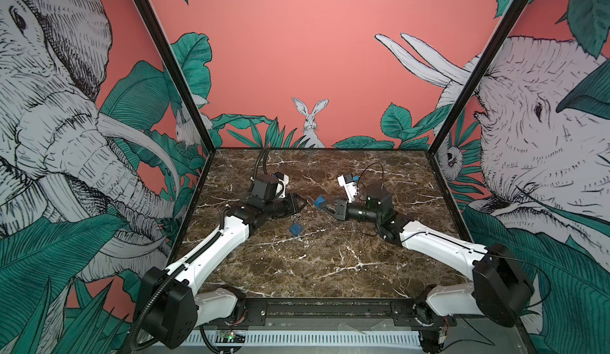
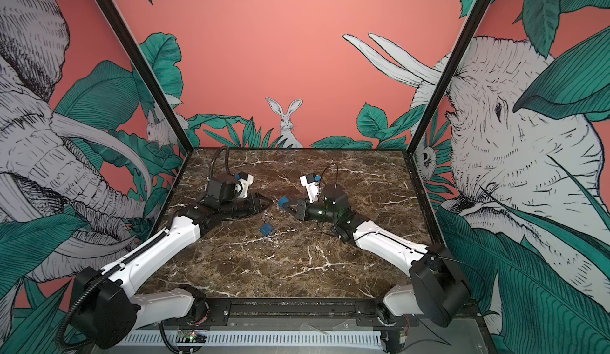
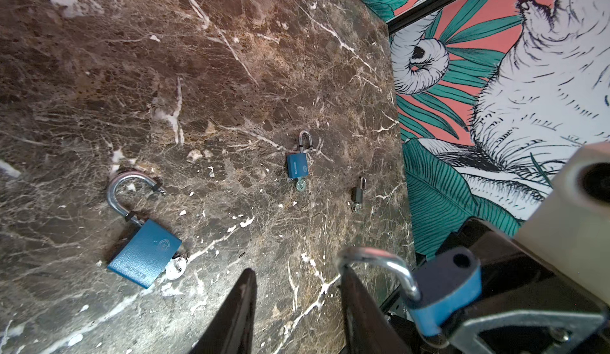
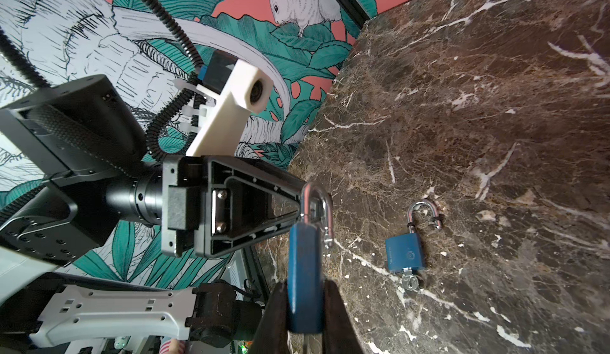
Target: Lock with the key
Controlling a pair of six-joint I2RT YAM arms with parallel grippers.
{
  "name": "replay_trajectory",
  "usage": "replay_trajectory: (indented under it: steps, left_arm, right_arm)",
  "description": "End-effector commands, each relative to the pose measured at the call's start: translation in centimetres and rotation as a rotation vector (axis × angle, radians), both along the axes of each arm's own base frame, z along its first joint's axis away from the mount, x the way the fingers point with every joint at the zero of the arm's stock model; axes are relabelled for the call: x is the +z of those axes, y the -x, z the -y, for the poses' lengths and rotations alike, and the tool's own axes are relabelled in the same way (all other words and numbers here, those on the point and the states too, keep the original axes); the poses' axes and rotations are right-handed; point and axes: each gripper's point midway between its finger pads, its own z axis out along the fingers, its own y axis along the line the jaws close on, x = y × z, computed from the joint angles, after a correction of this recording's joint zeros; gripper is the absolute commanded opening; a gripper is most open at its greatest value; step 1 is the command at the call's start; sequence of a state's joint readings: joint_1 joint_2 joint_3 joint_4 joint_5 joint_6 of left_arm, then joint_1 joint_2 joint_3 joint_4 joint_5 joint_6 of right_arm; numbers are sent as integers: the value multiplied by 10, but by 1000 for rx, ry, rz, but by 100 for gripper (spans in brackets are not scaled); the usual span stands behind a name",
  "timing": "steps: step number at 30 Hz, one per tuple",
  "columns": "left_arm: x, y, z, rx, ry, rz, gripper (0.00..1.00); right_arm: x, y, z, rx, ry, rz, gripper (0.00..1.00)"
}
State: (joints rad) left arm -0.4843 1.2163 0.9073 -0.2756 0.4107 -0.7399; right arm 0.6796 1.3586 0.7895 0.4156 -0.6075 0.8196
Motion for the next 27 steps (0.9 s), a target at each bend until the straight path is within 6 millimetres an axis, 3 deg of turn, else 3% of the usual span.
replay_trajectory:
  steps: [1,10,16,27]
  left_arm:
    - [18,-10,1,9,20,65,42]
    - [37,-20,16,-7,127,114,42]
    - [54,-16,23,-35,221,162,43]
    - [33,-11,-11,43,102,144,48]
  right_arm:
    - [42,8,0,30,-128,82,0]
    - [27,17,-3,65,-110,33,0]
    - [24,20,-2,74,-96,27,0]
    - [25,20,-2,82,-93,40,0]
